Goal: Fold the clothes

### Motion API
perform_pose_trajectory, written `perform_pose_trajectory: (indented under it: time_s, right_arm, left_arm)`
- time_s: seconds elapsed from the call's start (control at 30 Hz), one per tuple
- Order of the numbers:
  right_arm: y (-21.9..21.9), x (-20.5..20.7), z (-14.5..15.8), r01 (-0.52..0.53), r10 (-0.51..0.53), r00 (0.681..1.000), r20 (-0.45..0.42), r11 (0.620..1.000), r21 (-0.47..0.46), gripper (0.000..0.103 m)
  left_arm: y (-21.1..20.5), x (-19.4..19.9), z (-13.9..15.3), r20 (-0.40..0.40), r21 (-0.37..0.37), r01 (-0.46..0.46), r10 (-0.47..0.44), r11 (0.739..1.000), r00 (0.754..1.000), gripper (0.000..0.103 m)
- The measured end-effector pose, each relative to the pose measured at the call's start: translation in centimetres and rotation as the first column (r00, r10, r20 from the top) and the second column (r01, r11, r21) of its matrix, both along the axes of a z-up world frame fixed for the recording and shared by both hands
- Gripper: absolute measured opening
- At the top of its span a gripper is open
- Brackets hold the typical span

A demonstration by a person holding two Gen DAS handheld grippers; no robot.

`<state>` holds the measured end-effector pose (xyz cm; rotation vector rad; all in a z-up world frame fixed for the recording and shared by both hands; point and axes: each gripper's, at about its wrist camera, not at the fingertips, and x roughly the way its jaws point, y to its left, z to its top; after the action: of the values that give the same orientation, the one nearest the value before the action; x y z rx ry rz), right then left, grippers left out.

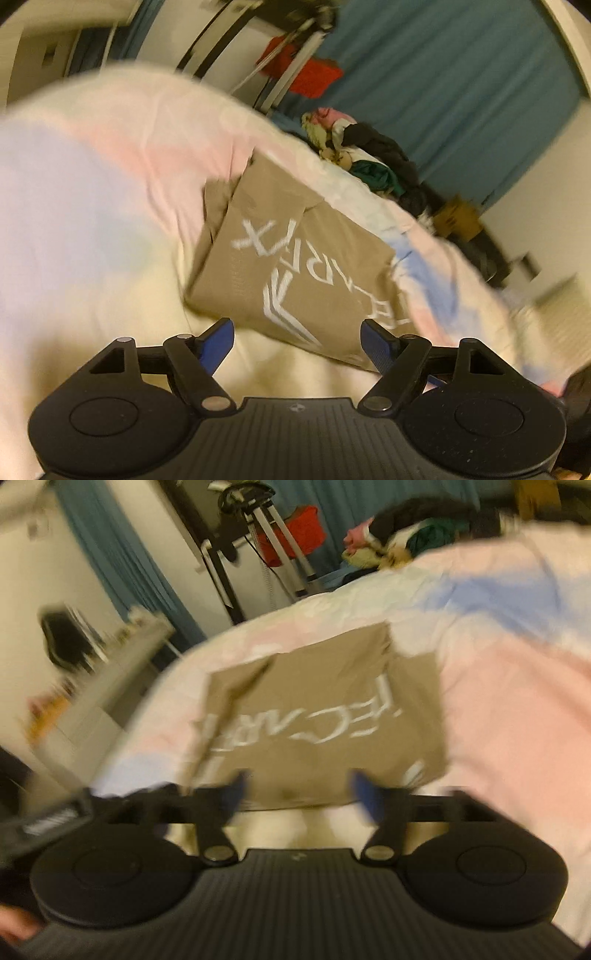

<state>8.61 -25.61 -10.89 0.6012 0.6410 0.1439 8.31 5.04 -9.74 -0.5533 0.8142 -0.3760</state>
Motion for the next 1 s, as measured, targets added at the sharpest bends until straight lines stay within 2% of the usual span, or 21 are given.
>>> perform_pose_trajectory:
  time_s: [0.1, 0.2, 0.23, 0.27, 0.37, 0.4, 0.5, 0.6, 0.63, 0.67, 0.77, 0.8, 0.87, 0.9, 1.0]
  right_arm:
    - [-0.6, 0.2, -0.8, 0.009, -0.004, 0.999, -0.033, 0.988, 0.156, 0.090]
    - [-1.1, 0.9, -2.4, 0.021, 0.001, 0.997, -0.073, 0.952, 0.306, 0.091]
    - [-1.2, 1.1, -3.0, 0.027, 0.004, 0.996, -0.086, 0.935, 0.354, 0.091]
    - [-1.3, 1.4, -3.7, 0.033, 0.008, 0.995, -0.102, 0.917, 0.398, 0.092]
    - [-0.6, 2.5, -5.9, 0.018, 0.065, 0.987, -0.146, 0.861, 0.509, 0.092]
    - [-0.2, 3.0, -6.6, 0.006, 0.093, 0.983, -0.156, 0.841, 0.541, 0.092]
    - [0.3, 4.1, -7.1, 0.015, 0.091, 0.983, -0.158, 0.824, 0.567, 0.091]
    - [-0.7, 4.2, -7.0, 0.094, -0.007, 0.988, -0.154, 0.820, 0.564, 0.088]
    - [-1.2, 4.1, -7.0, 0.131, -0.051, 0.987, -0.155, 0.817, 0.562, 0.084]
    - [-1.7, 3.9, -7.0, 0.168, -0.095, 0.983, -0.157, 0.812, 0.559, 0.072]
    - [-3.7, 2.8, -6.9, 0.303, -0.247, 0.953, -0.177, 0.794, 0.527, 0.065]
    - [-4.1, 2.6, -7.1, 0.339, -0.280, 0.941, -0.191, 0.783, 0.521, 0.051]
    - [-4.5, 2.5, -7.3, 0.370, -0.303, 0.929, -0.213, 0.773, 0.515, 0.033]
    - [-4.7, 2.5, -7.4, 0.382, -0.309, 0.924, -0.224, 0.769, 0.512, 0.028]
    - [-4.2, 2.1, -5.9, 0.357, -0.310, 0.934, -0.177, 0.814, 0.458, 0.022]
  left_arm:
    - [0.4, 1.6, -1.9, -0.085, -0.105, -0.026, 0.017, 0.994, 0.996, 0.077]
    - [0.9, 3.1, -4.4, -0.177, -0.227, -0.097, 0.057, 0.969, 0.983, 0.073]
    - [1.2, 3.5, -5.1, -0.201, -0.253, -0.134, 0.084, 0.958, 0.976, 0.068]
    - [1.4, 3.9, -5.6, -0.212, -0.267, -0.168, 0.112, 0.949, 0.971, 0.058]
    - [2.0, 4.6, -5.6, -0.188, -0.277, -0.225, 0.177, 0.934, 0.966, 0.036]
    - [2.1, 4.7, -5.5, -0.178, -0.279, -0.230, 0.186, 0.932, 0.966, 0.033]
    - [2.3, 4.5, -5.2, -0.149, -0.300, -0.233, 0.196, 0.925, 0.969, 0.021]
    - [2.7, 4.1, -4.8, -0.127, -0.337, -0.240, 0.209, 0.910, 0.970, 0.017]
    - [2.8, 4.1, -4.7, -0.121, -0.348, -0.243, 0.213, 0.905, 0.969, 0.017]
    - [2.9, 4.1, -4.7, -0.117, -0.353, -0.243, 0.216, 0.903, 0.969, 0.016]
    - [2.8, 4.0, -4.6, -0.111, -0.362, -0.241, 0.215, 0.900, 0.970, 0.016]
    - [2.8, 4.0, -4.6, -0.111, -0.365, -0.240, 0.214, 0.899, 0.970, 0.016]
    - [2.8, 4.1, -4.6, -0.111, -0.369, -0.234, 0.208, 0.899, 0.972, 0.016]
    - [2.8, 4.1, -4.5, -0.109, -0.367, -0.230, 0.203, 0.901, 0.973, 0.016]
    - [3.5, 3.9, -4.5, -0.110, -0.381, -0.221, 0.193, 0.898, 0.975, 0.015]
